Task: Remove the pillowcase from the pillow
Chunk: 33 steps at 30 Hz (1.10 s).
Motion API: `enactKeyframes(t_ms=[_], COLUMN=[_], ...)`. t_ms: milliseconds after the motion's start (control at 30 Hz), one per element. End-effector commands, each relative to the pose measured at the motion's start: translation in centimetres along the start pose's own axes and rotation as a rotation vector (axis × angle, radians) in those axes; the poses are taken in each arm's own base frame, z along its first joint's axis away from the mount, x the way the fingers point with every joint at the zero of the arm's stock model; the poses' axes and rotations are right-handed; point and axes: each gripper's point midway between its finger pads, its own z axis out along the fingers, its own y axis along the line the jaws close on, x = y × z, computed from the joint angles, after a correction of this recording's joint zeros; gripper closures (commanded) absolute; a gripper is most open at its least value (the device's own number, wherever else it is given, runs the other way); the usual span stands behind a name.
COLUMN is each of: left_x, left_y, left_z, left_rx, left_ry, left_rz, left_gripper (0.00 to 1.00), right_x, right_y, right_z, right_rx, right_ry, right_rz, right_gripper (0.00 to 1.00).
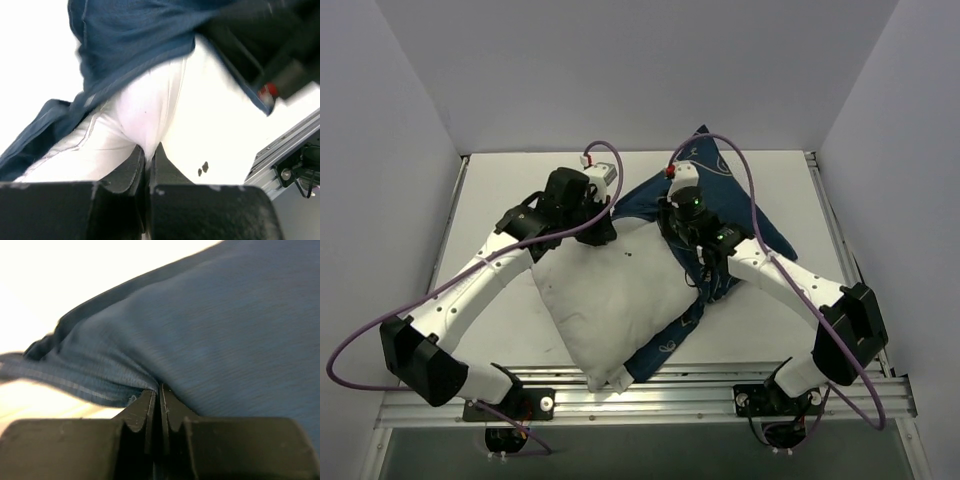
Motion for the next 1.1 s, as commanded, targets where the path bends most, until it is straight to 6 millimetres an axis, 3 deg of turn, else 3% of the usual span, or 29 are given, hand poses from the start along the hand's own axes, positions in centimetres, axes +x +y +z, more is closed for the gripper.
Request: enactKeyframes(t_ms=[0,33,67,167,200,267,300,400,433,533,600,667,700,767,800,833,867,900,933,967,1000,1033,1067], left_x=[-2.5,-2.6,-2.5,-1.9,-1.3,-1.1,-0.4,0.9,1.2,2.6,3.4,3.5,2.5,1.9,0.4,0.0,-0.9,-2.3,-2.7,-3.8,-4.6,-4.9,-5.9], left_y=[-0.1,0.3,0.5,1.8,2.2,3.4,4.0,5.9,6.2,7.7,8.7,9.1,8.9,8.7,8.4,8.0,7.8,7.4,7.2,6.7,6.3,4.8,3.9], left_z=[-5.4,-6.6,-7.3,-10.4,-11.2,-13.6,-14.3,-16.7,-17.4,-17.8,-17.1,-15.9,-15.1,-12.8,-12.1,-10.6,-10.2,-9.7,-8.8,-9.1,-8.9,-9.0,-9.5], left_rx=[-0.026,-0.05,-0.06,-0.118,-0.137,-0.175,-0.197,-0.265,-0.276,-0.34,-0.383,-0.389,-0.366,-0.327,-0.296,-0.263,-0.244,-0.218,-0.204,-0.188,-0.175,-0.139,-0.135], left_ry=[-0.14,-0.163,-0.17,-0.21,-0.205,-0.256,-0.249,-0.273,-0.286,-0.264,-0.235,-0.209,-0.239,-0.219,-0.259,-0.239,-0.251,-0.29,-0.28,-0.307,-0.325,-0.331,-0.363], left_rz=[0.009,-0.002,-0.011,-0.062,-0.082,-0.136,-0.156,-0.225,-0.241,-0.27,-0.278,-0.273,-0.264,-0.248,-0.236,-0.22,-0.211,-0.19,-0.175,-0.16,-0.144,-0.102,-0.076], left_gripper=[0.98,0.98,0.98,0.98,0.98,0.98,0.98,0.98,0.98,0.98,0.98,0.98,0.98,0.98,0.97,0.95,0.92,0.79,0.7,0.61,0.53,0.35,0.27], right_x=[0.6,0.5,-0.1,-0.5,-0.7,-0.8,-1.1,-1.9,-1.7,-2.3,-2.8,-3.6,-4.4,-5.1,-5.0,-5.0,-5.3,-5.1,-5.2,-5.2,-5.4,-5.5,-5.5], right_y=[-11.3,-13.1,-16.2,-21.3,-24.3,-26.8,-29.3,-32.3,-34.6,-36.0,-35.2,-32.7,-31.1,-24.9,-22.7,-20.3,-18.6,-15.9,-14.6,-13.8,-12.3,-12.0,-11.8], right_z=[-0.5,-1.0,-1.6,-3.8,-4.9,-6.1,-7.4,-9.3,-10.7,-11.6,-10.7,-8.6,-7.4,-4.5,-3.5,-2.7,-2.3,-1.8,-1.7,-1.8,-2.2,-2.5,-2.8], right_rx=[0.382,0.432,0.509,0.655,0.721,0.776,0.836,0.895,0.943,0.952,0.886,0.729,0.642,0.417,0.348,0.268,0.224,0.168,0.143,0.135,0.113,0.11,0.115], right_ry=[0.007,0.005,-0.014,-0.009,-0.017,-0.019,-0.028,-0.05,-0.063,-0.082,-0.081,-0.089,-0.108,-0.07,-0.048,-0.028,-0.022,-0.002,0.001,0.004,0.008,0.008,0.012], right_rz=[0.089,0.125,0.169,0.259,0.305,0.347,0.379,0.437,0.475,0.51,0.516,0.504,0.493,0.425,0.401,0.368,0.349,0.321,0.307,0.285,0.264,0.251,0.236], right_gripper=[1.0,1.0,1.0,1.0,1.0,1.0,1.0,1.0,1.0,1.0,1.0,1.0,1.0,1.0,0.99,0.94,0.79,0.71,0.64,0.52,0.47,0.41,0.33])
